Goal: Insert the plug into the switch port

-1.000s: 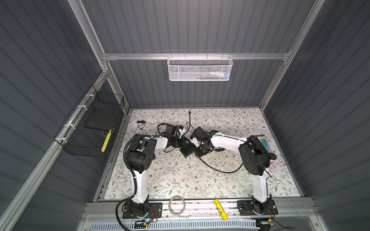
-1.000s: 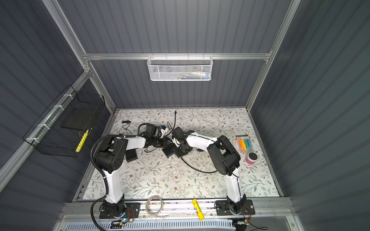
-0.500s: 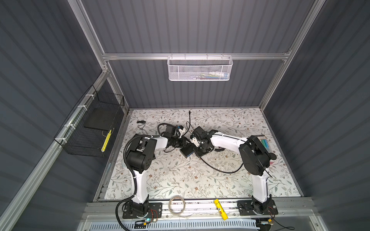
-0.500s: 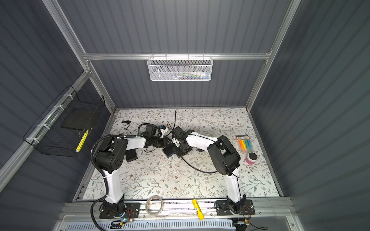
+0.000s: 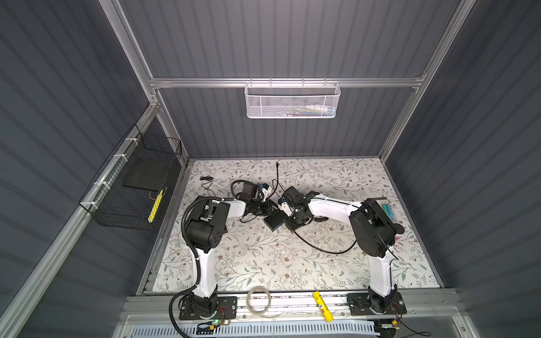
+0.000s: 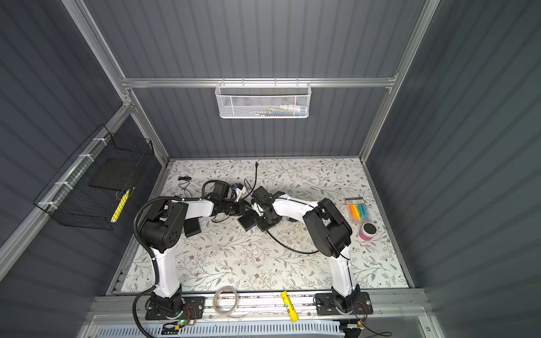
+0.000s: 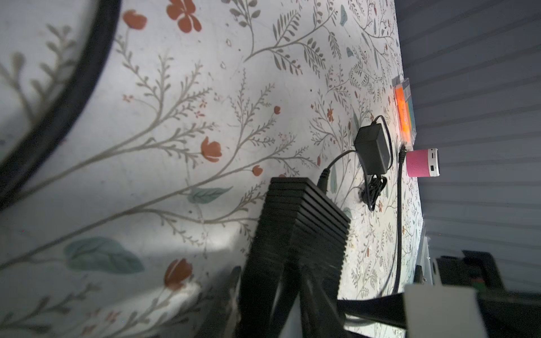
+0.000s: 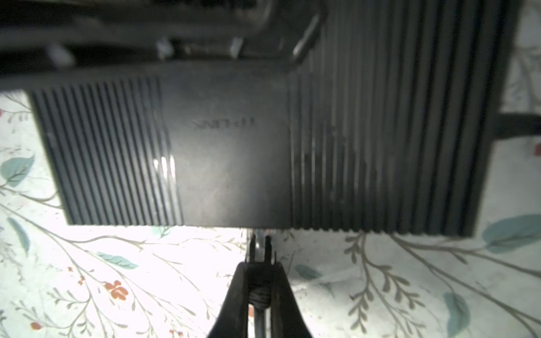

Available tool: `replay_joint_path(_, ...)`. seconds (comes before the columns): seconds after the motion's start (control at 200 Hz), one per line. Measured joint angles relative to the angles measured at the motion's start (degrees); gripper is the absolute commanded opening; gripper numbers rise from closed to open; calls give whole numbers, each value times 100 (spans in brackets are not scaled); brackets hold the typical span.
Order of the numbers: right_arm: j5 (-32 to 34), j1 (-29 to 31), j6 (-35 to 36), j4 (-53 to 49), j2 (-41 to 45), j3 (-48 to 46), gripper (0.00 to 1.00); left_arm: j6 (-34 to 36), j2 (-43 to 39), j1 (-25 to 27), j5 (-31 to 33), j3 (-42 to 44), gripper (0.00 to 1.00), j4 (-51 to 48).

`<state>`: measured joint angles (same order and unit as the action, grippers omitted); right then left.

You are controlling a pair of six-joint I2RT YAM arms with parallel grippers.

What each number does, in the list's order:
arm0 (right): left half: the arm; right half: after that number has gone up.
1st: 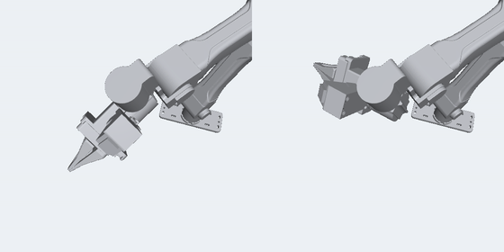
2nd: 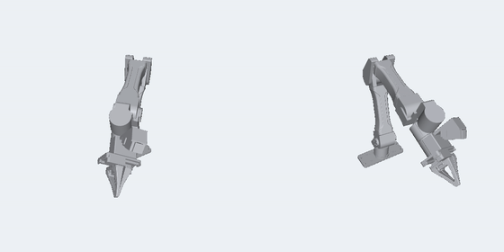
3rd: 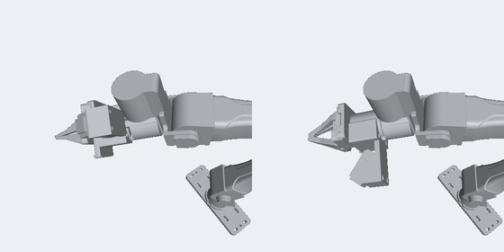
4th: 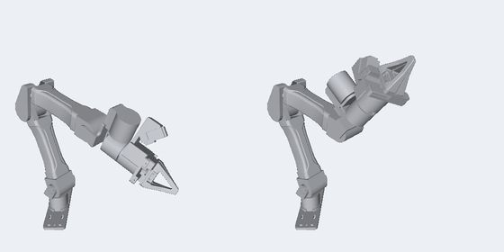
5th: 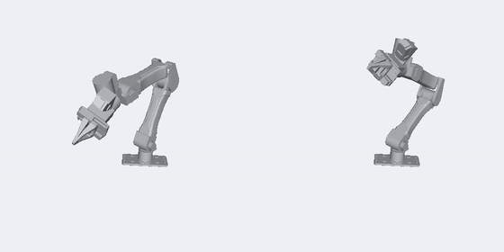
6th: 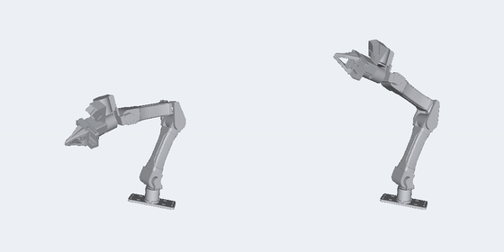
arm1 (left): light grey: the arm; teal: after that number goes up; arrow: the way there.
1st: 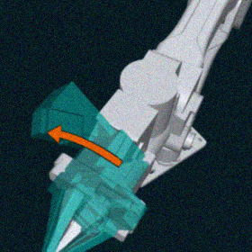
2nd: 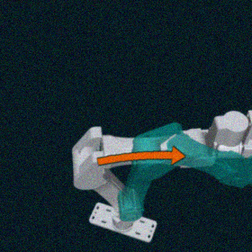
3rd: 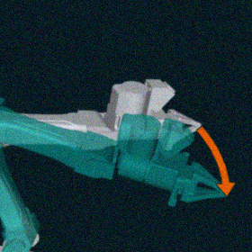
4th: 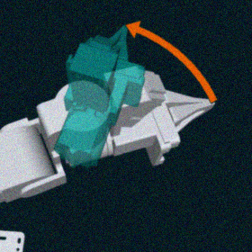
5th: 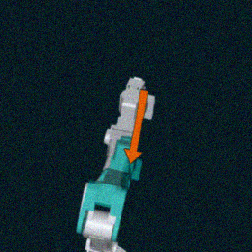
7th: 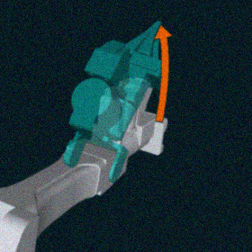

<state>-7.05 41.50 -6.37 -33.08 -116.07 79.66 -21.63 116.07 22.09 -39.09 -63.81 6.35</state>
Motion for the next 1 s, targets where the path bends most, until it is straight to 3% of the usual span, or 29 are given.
replay_joint_path(0.28, 20, -17, -2, 501, 216, -411, 0, 0, 61, 2, -48, -72, 32, 2)
replay_joint_path(1.001, -66, -9, -240, 496, 321, -435, 0, -4, 153, 28, -144, -74, 31, 238)
